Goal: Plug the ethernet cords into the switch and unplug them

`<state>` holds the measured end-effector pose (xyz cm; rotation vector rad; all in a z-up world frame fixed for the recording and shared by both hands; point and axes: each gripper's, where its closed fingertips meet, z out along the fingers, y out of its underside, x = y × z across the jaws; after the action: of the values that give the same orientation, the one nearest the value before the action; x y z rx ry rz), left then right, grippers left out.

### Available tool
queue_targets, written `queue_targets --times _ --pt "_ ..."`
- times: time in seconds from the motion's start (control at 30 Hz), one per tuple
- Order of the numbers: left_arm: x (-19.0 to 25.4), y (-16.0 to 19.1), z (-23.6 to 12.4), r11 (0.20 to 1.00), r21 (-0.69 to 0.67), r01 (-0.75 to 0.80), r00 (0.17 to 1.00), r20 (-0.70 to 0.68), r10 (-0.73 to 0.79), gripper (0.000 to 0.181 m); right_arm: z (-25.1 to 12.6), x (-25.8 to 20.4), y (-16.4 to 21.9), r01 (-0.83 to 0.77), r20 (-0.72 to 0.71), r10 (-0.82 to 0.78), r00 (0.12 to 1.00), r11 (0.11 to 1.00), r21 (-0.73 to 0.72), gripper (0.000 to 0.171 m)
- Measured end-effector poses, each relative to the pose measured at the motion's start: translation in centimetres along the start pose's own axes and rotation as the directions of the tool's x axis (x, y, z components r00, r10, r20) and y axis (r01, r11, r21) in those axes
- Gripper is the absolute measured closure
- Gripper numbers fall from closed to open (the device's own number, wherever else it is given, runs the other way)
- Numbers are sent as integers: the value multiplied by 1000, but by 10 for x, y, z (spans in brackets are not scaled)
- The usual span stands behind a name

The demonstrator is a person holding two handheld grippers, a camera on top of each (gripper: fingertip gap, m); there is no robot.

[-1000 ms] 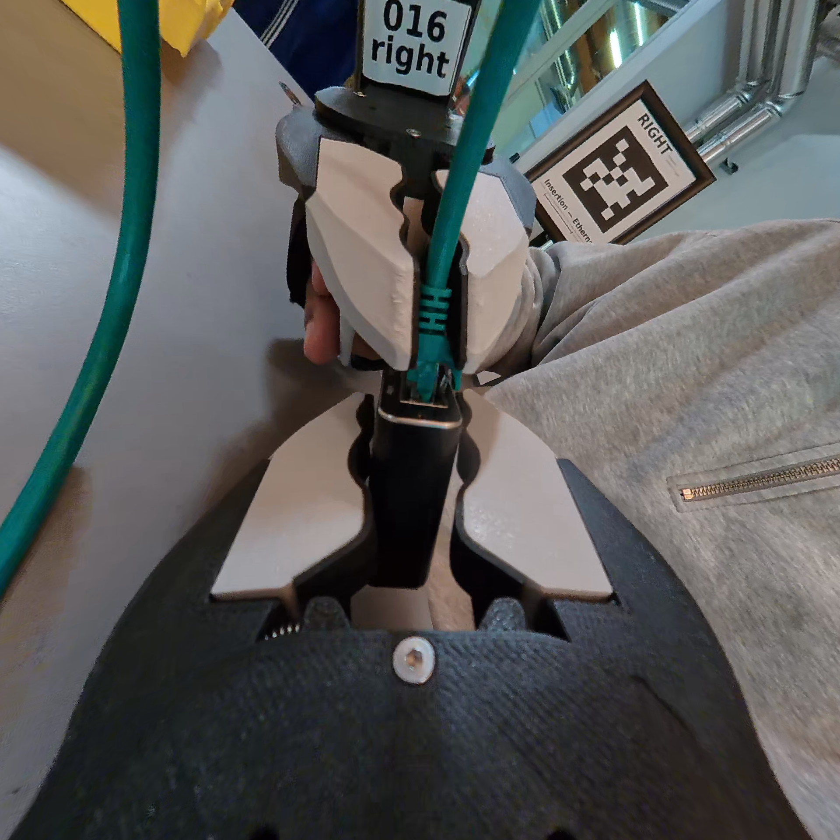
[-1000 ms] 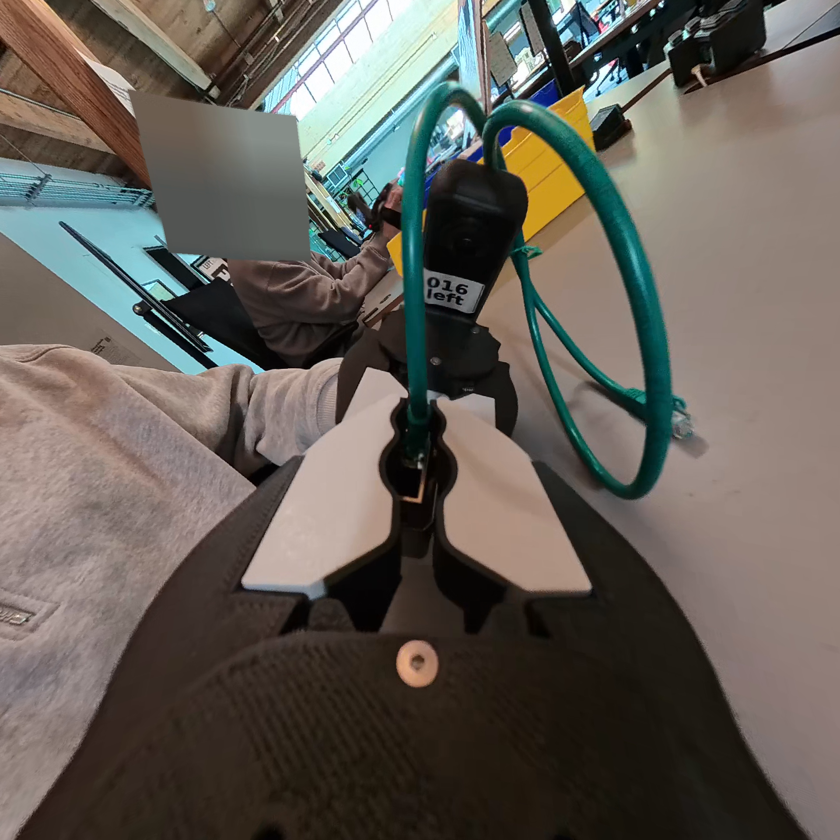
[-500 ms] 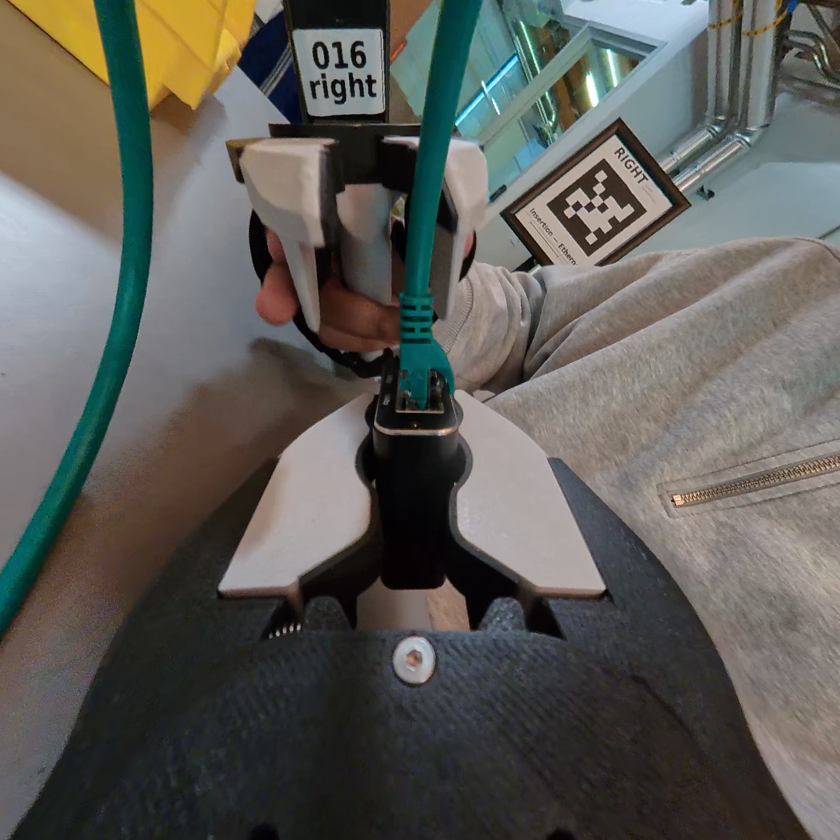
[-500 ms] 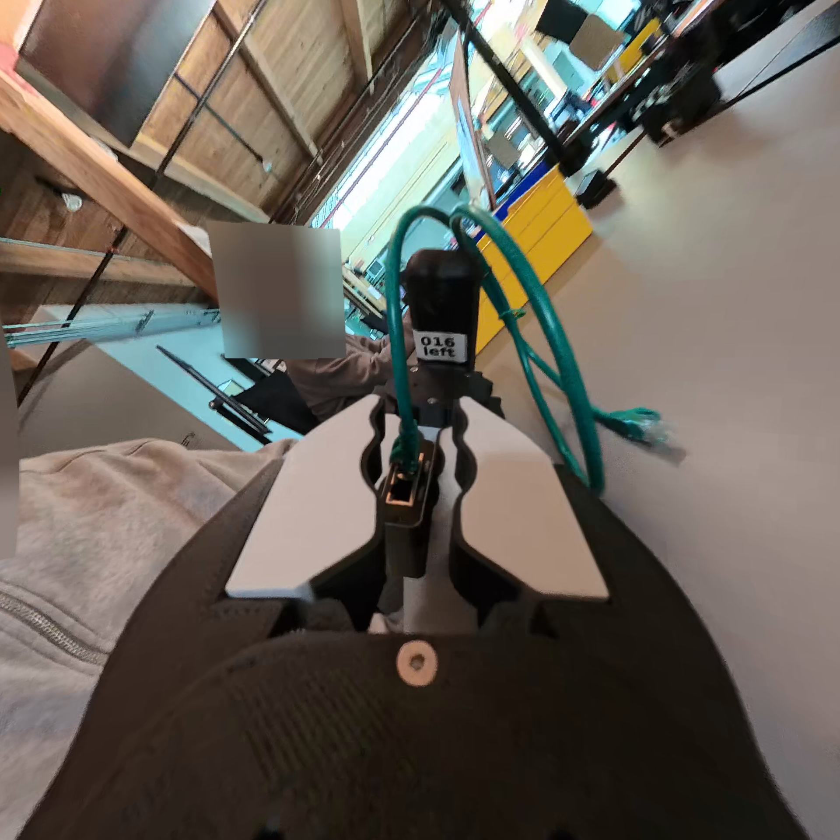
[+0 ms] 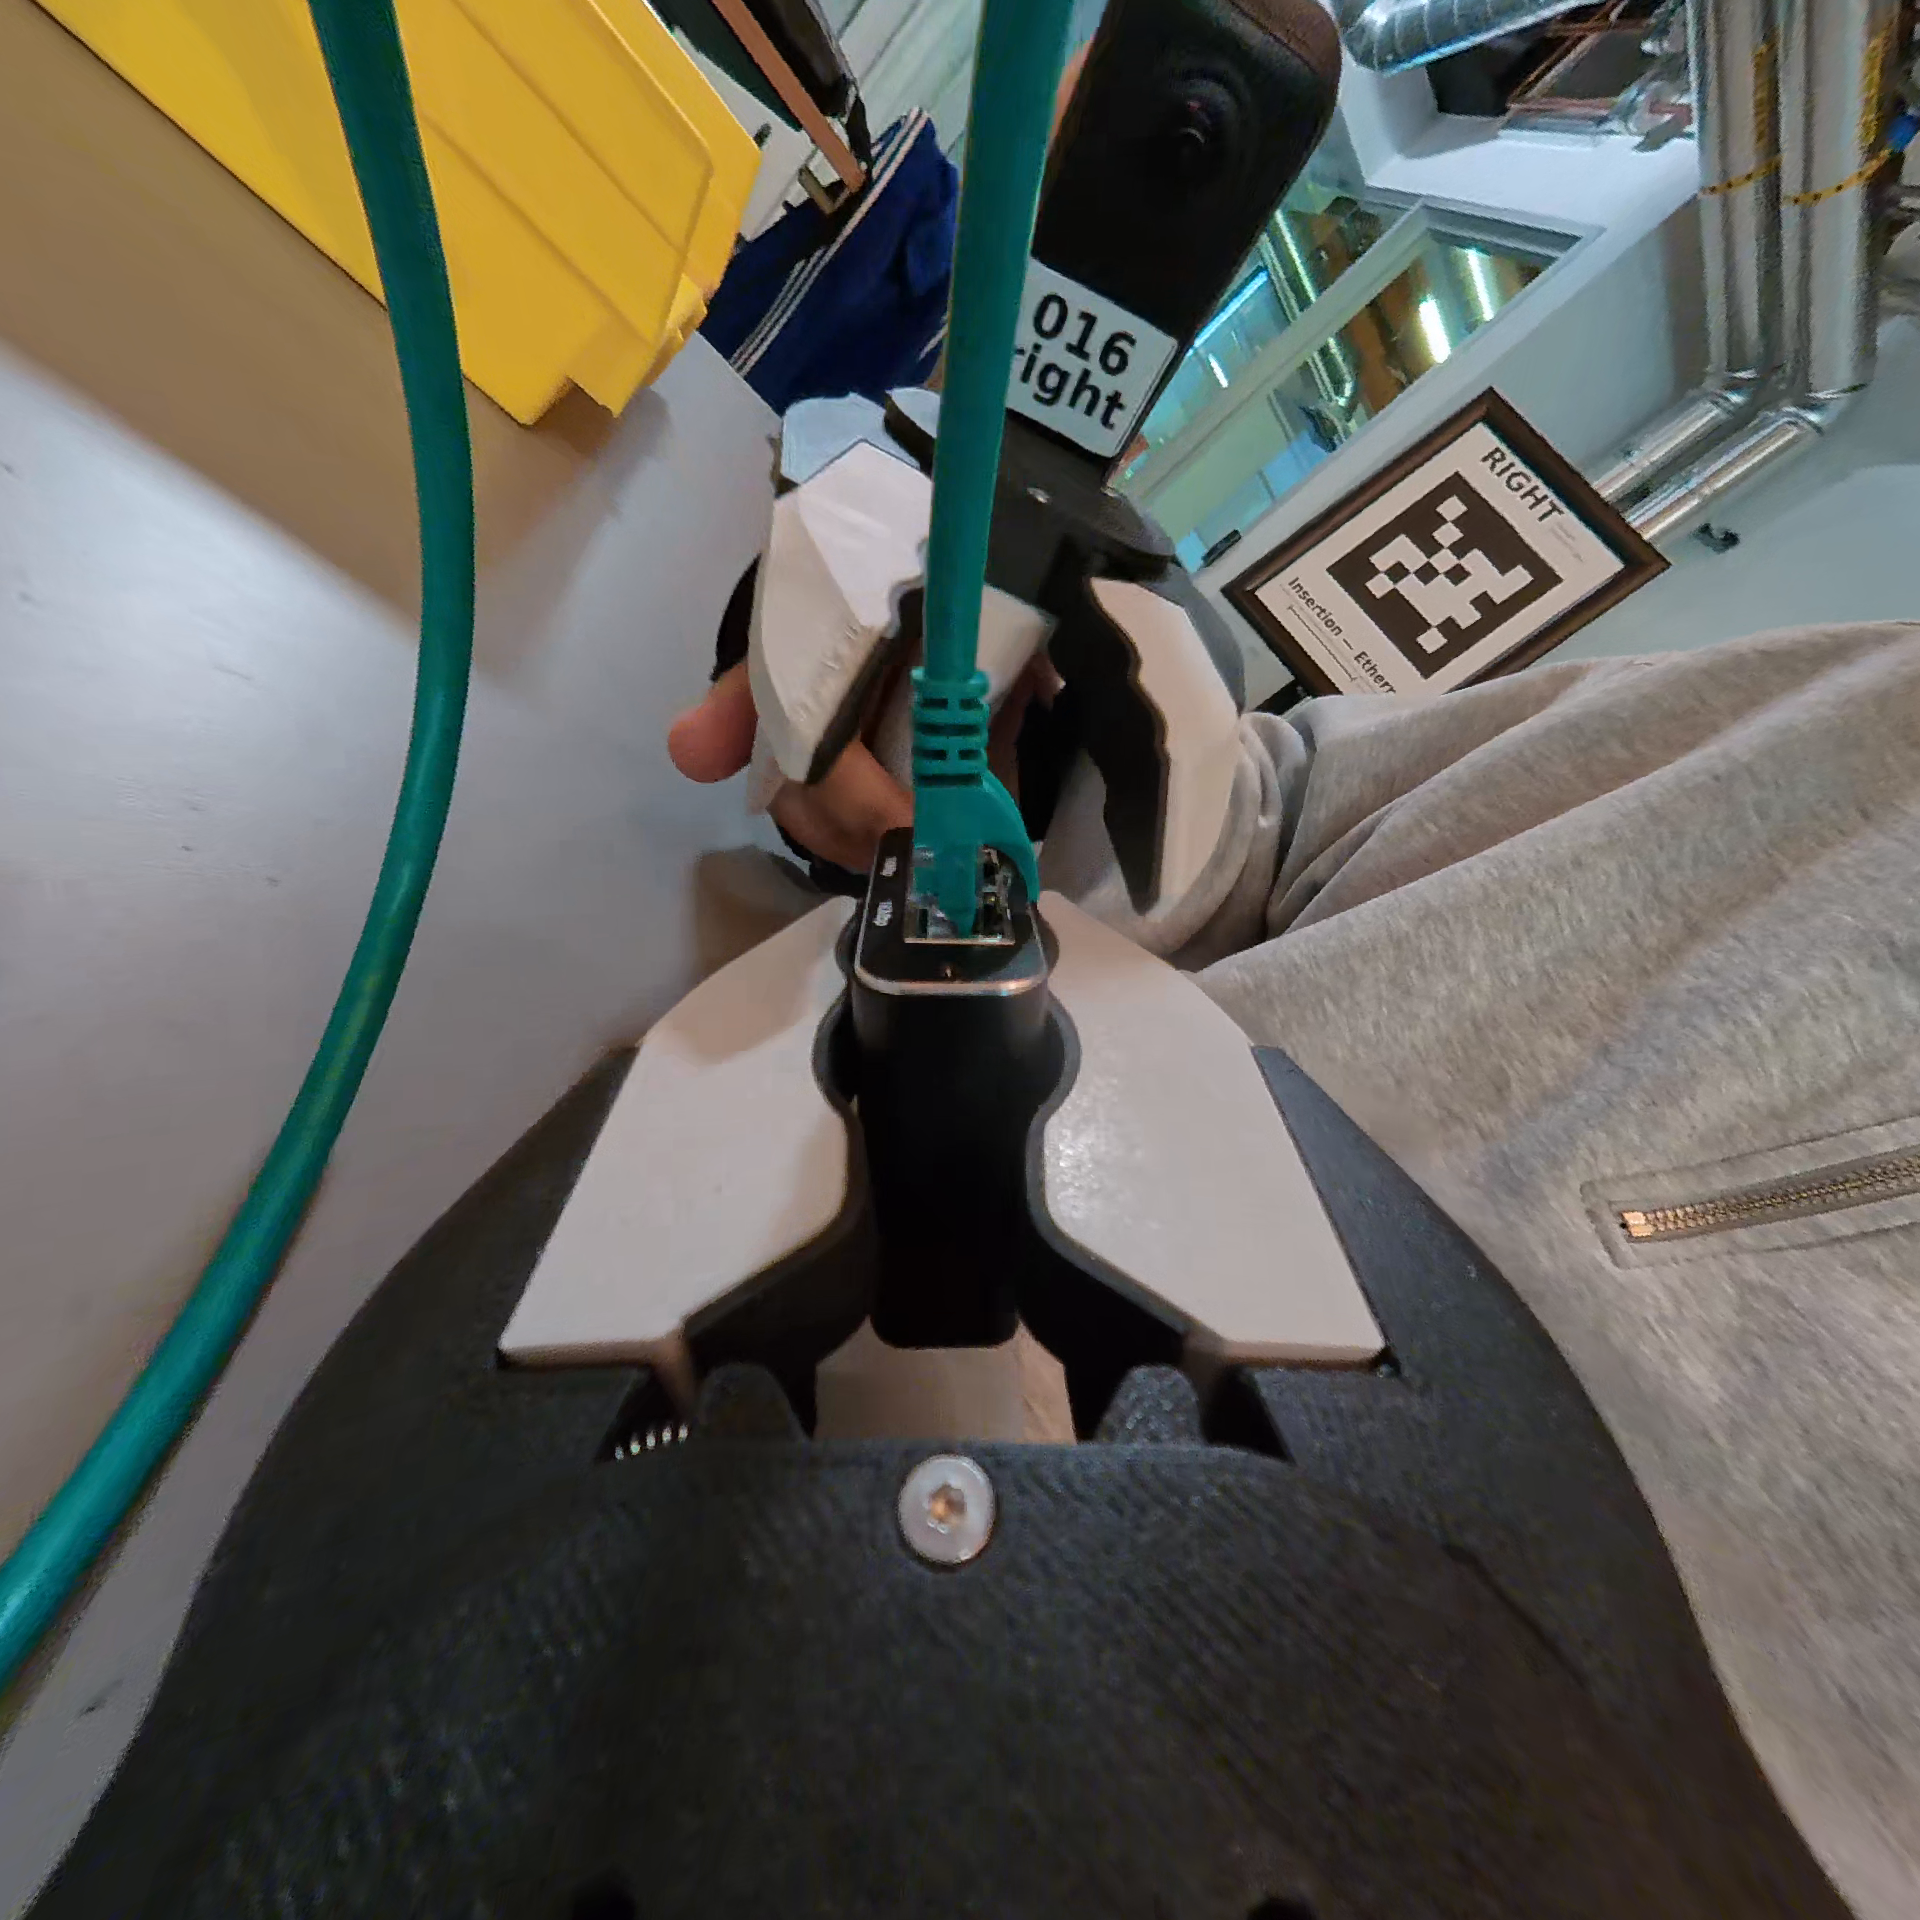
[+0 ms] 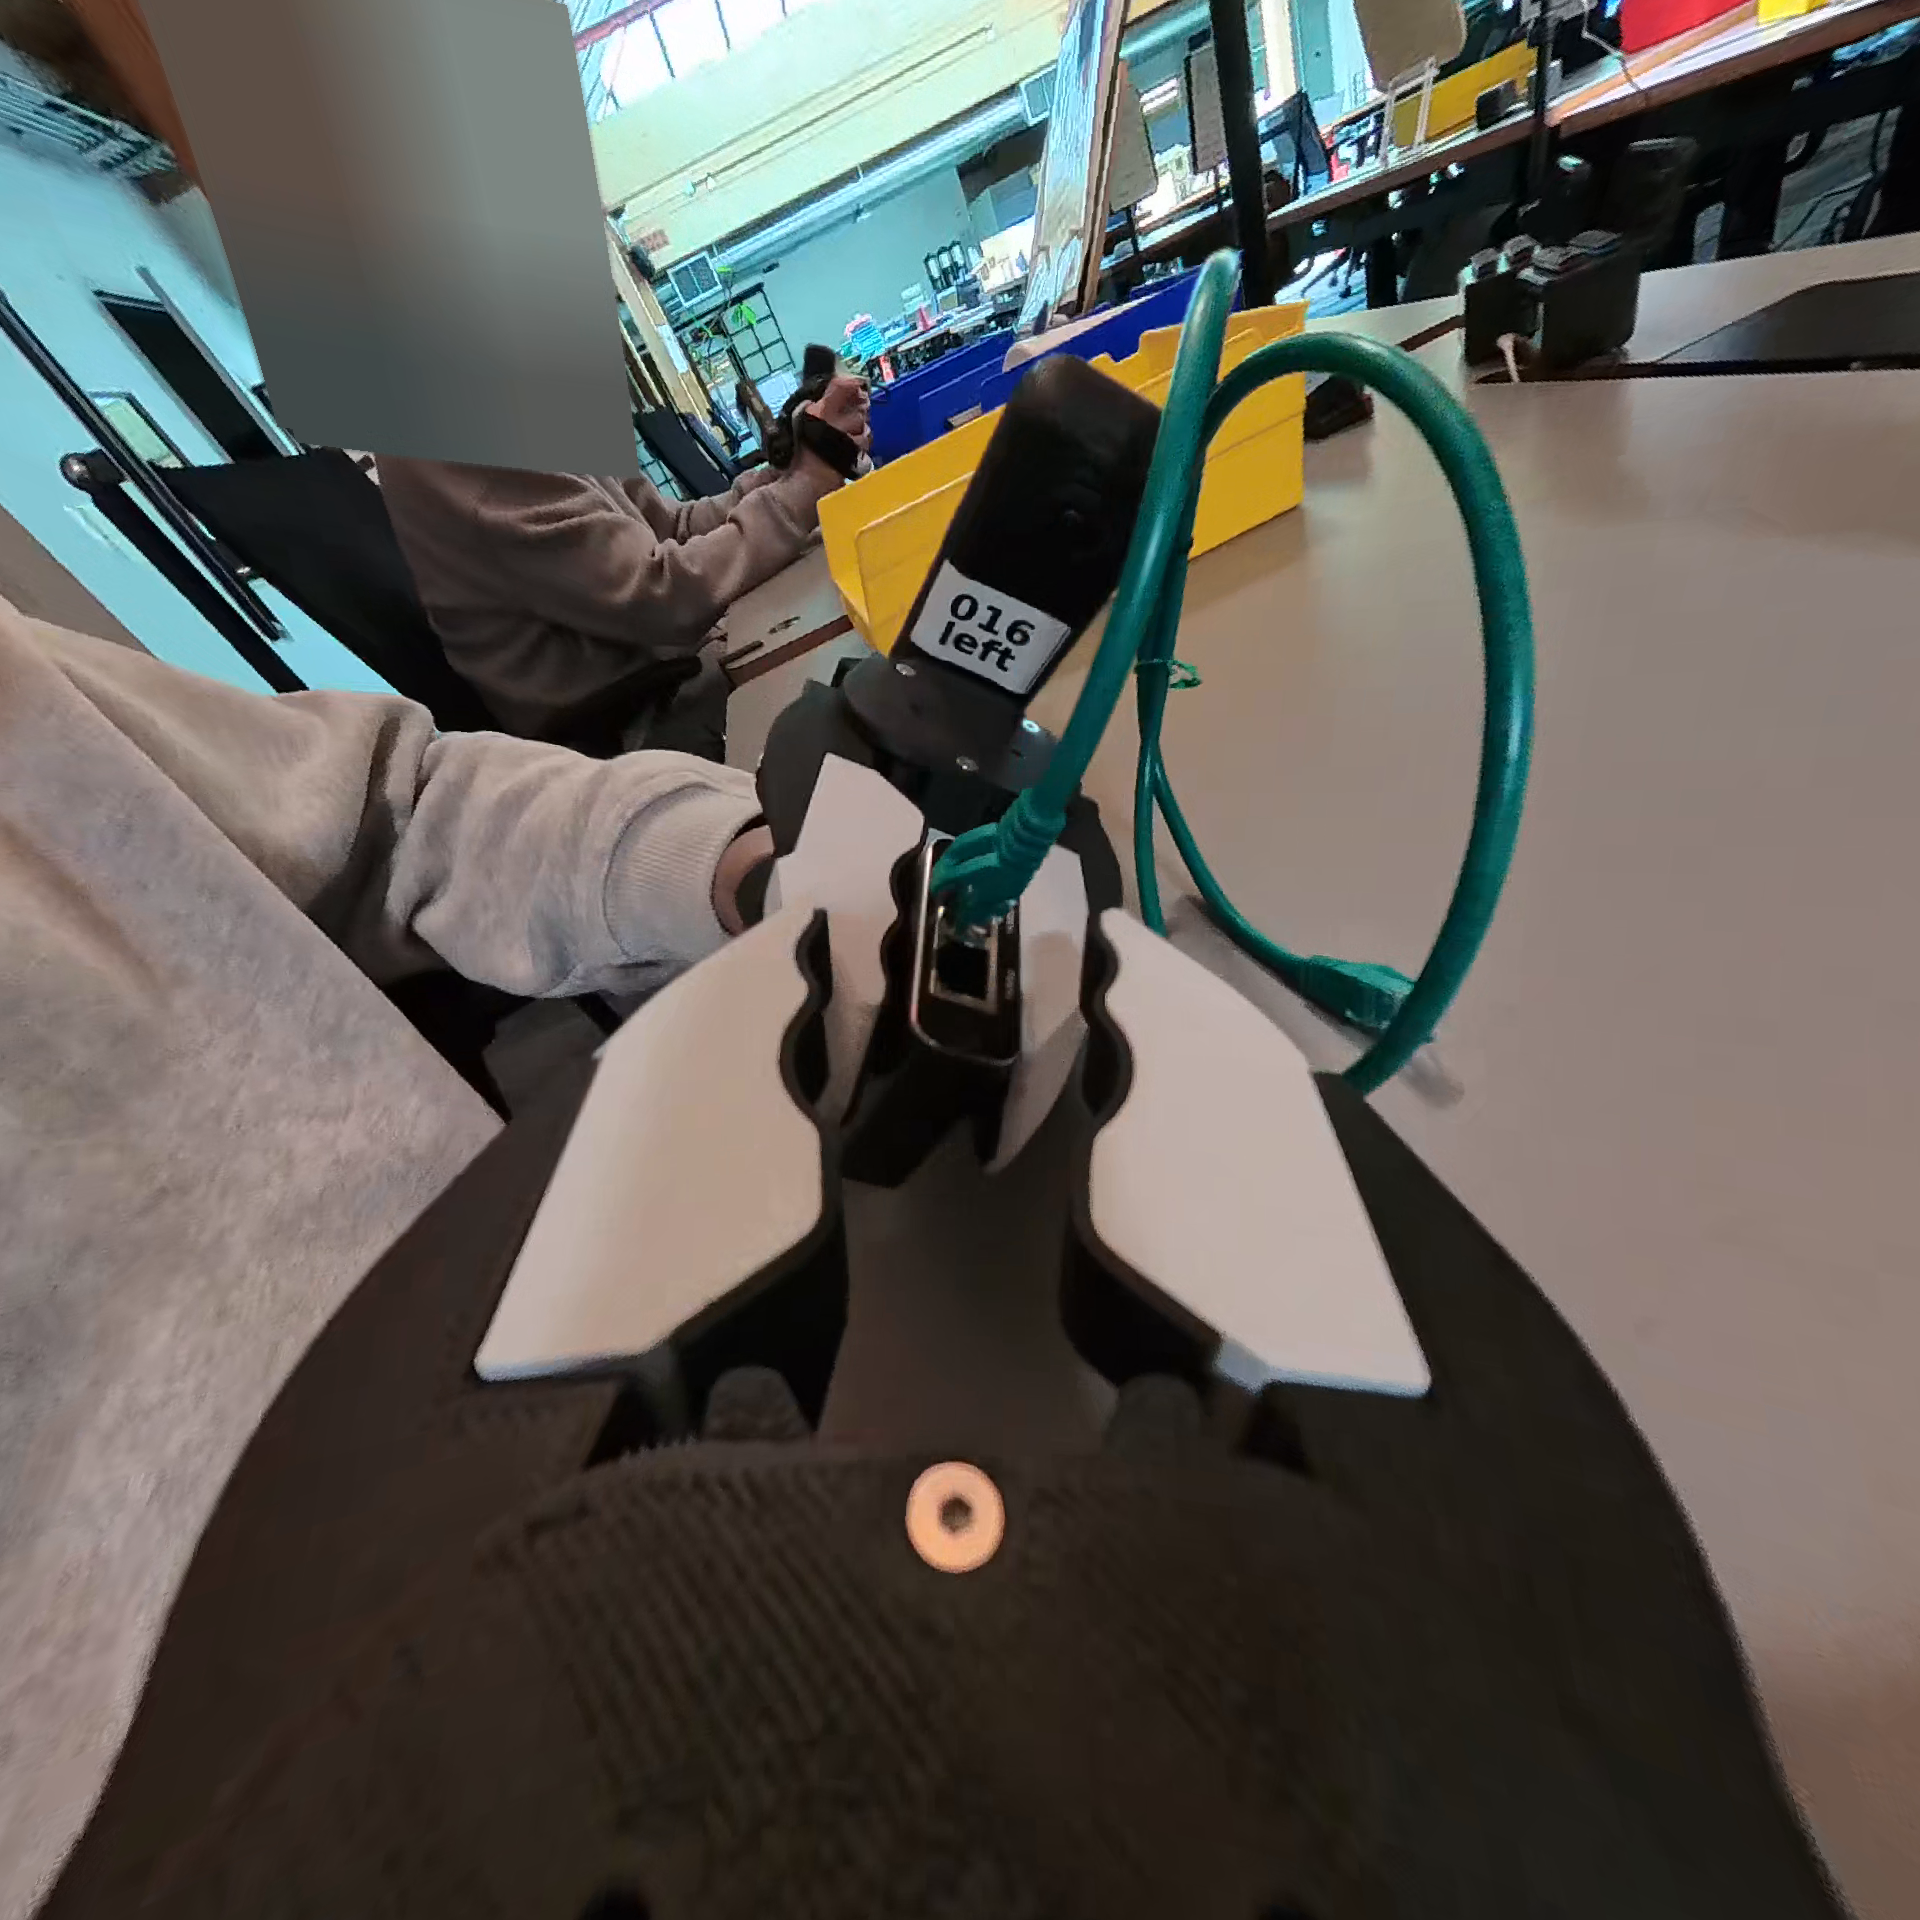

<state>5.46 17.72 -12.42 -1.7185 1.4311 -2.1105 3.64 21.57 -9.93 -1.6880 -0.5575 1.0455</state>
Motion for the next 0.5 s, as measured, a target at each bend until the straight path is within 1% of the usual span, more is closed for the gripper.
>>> queue_targets --times 0.1,0.2,0.33,0.37,0.5 --pt "-2 1 0 998 -24 -63 996 56 64 155 -3 2 -3 -10 -3 10 1000 1000 18 129" --pt "-5 5 0 983 -88 -162 976 132 173 154 -7 3 -5 -12 7 12 1000 1000 29 136" --pt "-11 11 1 957 -172 -234 941 207 267 154 -7 -4 -1 18 36 -18 999 1000 -4 169" --pt "-11 12 2 954 -179 -239 939 209 274 155 -7 -5 0 37 32 -36 999 999 -10 171" --pt "-11 12 2 956 -174 -234 941 205 268 155 -3 -7 6 91 25 -90 996 994 -52 171"
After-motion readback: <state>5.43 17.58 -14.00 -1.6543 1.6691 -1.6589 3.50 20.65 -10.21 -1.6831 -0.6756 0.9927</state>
